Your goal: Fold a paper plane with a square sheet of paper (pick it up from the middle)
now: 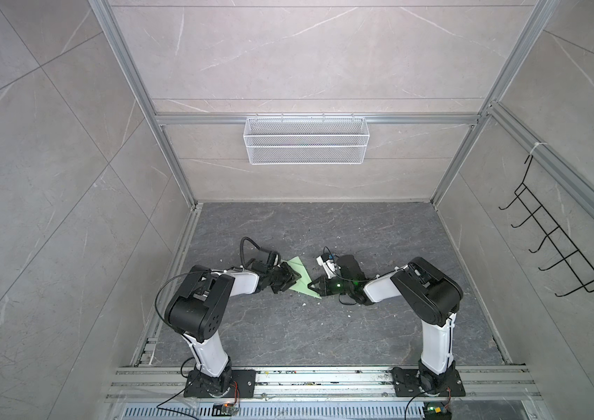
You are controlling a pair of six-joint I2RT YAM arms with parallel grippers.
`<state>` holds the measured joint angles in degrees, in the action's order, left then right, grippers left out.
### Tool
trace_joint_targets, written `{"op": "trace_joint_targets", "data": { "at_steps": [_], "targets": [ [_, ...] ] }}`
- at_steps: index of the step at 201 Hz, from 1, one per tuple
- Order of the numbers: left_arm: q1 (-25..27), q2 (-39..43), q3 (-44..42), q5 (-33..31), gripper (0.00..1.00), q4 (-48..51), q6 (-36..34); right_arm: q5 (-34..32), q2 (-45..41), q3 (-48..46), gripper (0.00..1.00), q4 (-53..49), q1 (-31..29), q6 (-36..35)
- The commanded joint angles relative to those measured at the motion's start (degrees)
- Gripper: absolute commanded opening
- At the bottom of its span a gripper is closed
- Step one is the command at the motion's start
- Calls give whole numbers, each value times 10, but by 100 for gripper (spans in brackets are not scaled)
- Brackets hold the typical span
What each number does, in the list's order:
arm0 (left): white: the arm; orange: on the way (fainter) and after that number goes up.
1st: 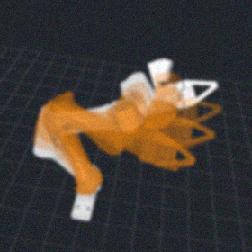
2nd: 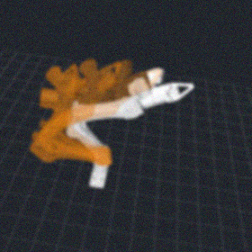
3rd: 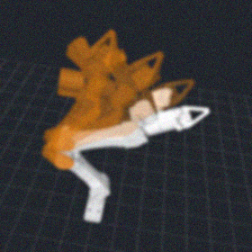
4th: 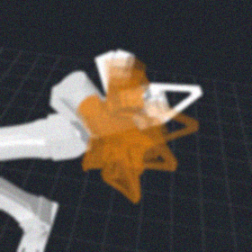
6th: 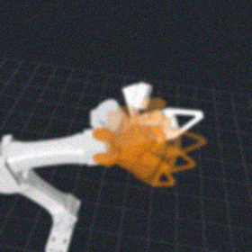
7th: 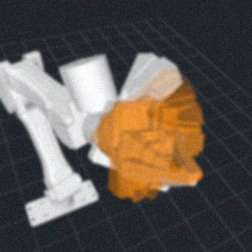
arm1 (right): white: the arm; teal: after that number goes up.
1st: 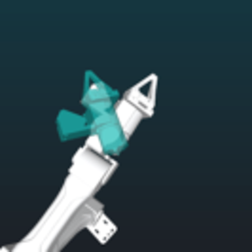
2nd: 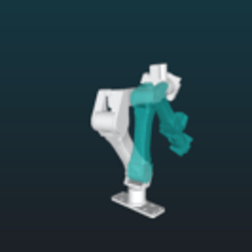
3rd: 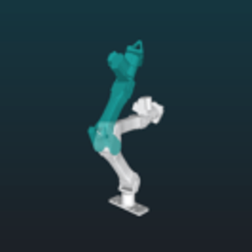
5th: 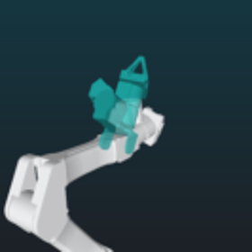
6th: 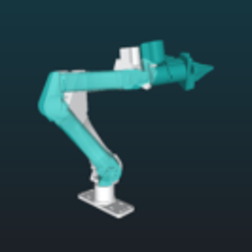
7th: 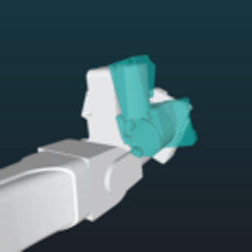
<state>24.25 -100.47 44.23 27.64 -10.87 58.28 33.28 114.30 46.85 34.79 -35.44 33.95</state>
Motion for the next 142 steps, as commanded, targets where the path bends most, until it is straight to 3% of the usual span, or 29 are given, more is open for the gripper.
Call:
{"op": "trace_joint_targets", "data": {
  "at_steps": [1, 69, 142],
  "targets": [
    [3, 3, 6, -3, 34, 43, -20, 21, 20, 15, 4, -45, 7, 29],
    [4, 48, 15, 0, 25, 33, -54, 58, 41, 39, 5, -86, 24, 66],
    [6, -7, 48, 32, 14, -14, -48, 80, 62, 61, 8, -126, 37, 92]
  ]
}}
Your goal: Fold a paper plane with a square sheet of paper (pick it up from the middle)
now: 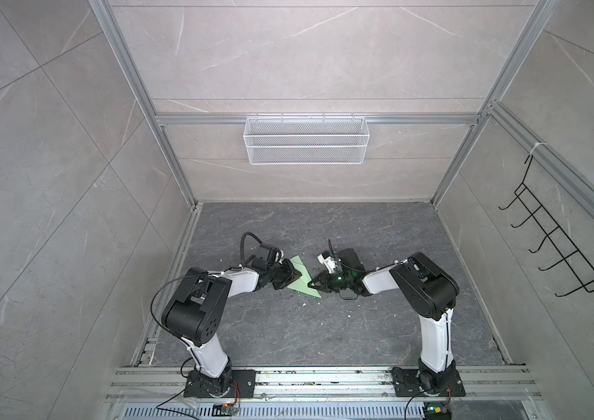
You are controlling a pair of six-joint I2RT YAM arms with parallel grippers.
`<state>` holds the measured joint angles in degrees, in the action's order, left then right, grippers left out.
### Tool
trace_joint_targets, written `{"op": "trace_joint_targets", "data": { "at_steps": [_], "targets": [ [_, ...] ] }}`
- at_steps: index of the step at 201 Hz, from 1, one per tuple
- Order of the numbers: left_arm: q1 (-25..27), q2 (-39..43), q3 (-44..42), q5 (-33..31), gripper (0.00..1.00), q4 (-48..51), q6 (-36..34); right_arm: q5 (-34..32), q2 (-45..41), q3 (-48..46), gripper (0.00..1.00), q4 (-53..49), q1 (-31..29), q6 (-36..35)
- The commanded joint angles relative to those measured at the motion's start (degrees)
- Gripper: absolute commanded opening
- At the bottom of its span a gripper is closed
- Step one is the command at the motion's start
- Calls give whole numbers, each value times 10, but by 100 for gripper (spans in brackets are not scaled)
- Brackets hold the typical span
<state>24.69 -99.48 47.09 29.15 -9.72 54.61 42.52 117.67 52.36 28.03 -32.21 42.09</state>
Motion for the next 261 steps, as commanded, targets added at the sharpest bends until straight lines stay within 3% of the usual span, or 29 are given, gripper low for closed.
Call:
{"op": "trace_joint_targets", "data": {
  "at_steps": [1, 171, 261],
  "targets": [
    [2, -18, 20, 17, 14, -26, -11, -12, 28, 7, 8, -59, 5, 12],
    [2, -68, 25, -3, 9, -20, 4, -4, 42, 47, 18, -152, 15, 8],
    [0, -90, 38, 10, 10, 5, -30, -5, 32, 49, 21, -161, 14, 7]
  ]
}}
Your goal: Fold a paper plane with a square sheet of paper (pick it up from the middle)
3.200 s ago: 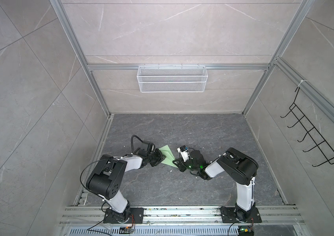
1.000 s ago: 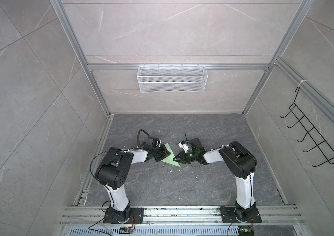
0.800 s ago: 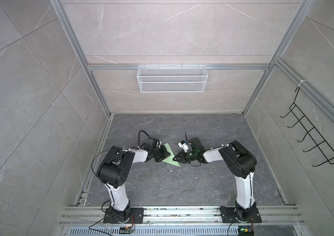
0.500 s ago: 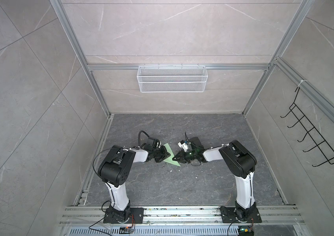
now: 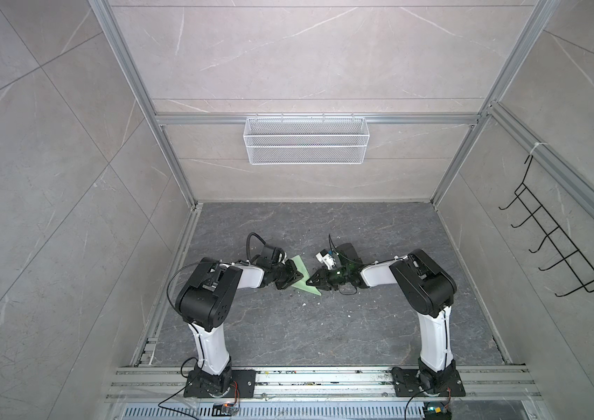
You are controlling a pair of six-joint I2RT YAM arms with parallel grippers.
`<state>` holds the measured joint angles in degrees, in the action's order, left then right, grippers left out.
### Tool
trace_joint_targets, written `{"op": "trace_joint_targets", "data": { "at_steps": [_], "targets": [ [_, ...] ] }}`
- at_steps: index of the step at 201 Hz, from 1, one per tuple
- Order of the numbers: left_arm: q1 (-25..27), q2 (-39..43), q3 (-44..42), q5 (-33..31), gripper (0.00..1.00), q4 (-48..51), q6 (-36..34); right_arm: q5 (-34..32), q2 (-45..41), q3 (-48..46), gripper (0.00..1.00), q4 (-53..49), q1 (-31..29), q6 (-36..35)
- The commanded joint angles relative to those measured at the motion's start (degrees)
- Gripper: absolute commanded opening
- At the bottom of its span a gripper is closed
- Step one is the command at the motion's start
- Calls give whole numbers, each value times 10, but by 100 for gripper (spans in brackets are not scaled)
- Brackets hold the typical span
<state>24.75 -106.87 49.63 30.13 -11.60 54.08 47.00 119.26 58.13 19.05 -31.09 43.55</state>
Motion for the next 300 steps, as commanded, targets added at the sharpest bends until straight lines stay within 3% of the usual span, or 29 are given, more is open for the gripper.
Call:
{"op": "trace_joint_targets", "data": {
  "at_steps": [1, 57, 132, 186, 300],
  "targets": [
    [-1, -17, 13, 0, 10, 26, -26, -50, 15, -10, 22, -71, 3, -7],
    [-3, -18, 13, -27, 9, 94, -47, -49, -37, 15, 24, -149, 3, -62],
    [-4, -20, 24, -13, 9, 87, -46, -69, -41, 38, 19, -262, 4, -166],
    [-5, -1, 40, 25, 14, 52, -63, -96, -13, 26, 8, -256, 6, -159],
    [-2, -33, 52, 56, 16, 25, -69, -96, 6, 10, 17, -234, 14, -152]
  ]
}}
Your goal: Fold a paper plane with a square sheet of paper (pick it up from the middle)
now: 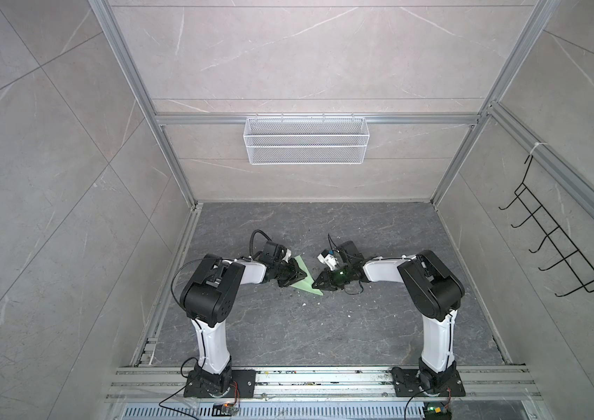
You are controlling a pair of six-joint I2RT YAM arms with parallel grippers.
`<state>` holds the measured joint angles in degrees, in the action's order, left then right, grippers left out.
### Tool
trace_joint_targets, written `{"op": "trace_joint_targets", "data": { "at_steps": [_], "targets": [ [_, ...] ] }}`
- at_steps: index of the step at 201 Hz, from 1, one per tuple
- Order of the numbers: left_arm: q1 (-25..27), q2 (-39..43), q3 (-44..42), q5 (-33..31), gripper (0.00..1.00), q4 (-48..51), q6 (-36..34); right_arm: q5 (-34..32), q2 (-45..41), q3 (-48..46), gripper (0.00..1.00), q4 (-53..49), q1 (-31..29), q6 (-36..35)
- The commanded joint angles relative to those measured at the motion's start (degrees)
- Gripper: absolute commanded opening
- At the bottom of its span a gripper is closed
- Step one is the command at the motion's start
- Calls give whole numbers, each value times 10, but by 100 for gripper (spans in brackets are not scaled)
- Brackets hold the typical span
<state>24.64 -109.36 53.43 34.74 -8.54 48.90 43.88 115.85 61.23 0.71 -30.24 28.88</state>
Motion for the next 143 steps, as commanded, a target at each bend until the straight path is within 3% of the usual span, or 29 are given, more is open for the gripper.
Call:
{"op": "trace_joint_targets", "data": {
  "at_steps": [1, 96, 143],
  "targets": [
    [-1, -9, 15, 10, 16, -6, -17, -65, 40, -21, 17, -51, 5, -5],
    [-1, 14, 20, 1, 16, 2, -19, -88, 52, -19, 9, -69, 6, -30],
    [-6, 96, -14, -74, 21, 21, -19, -108, 51, -34, 9, -49, 5, -41]
  ]
}}
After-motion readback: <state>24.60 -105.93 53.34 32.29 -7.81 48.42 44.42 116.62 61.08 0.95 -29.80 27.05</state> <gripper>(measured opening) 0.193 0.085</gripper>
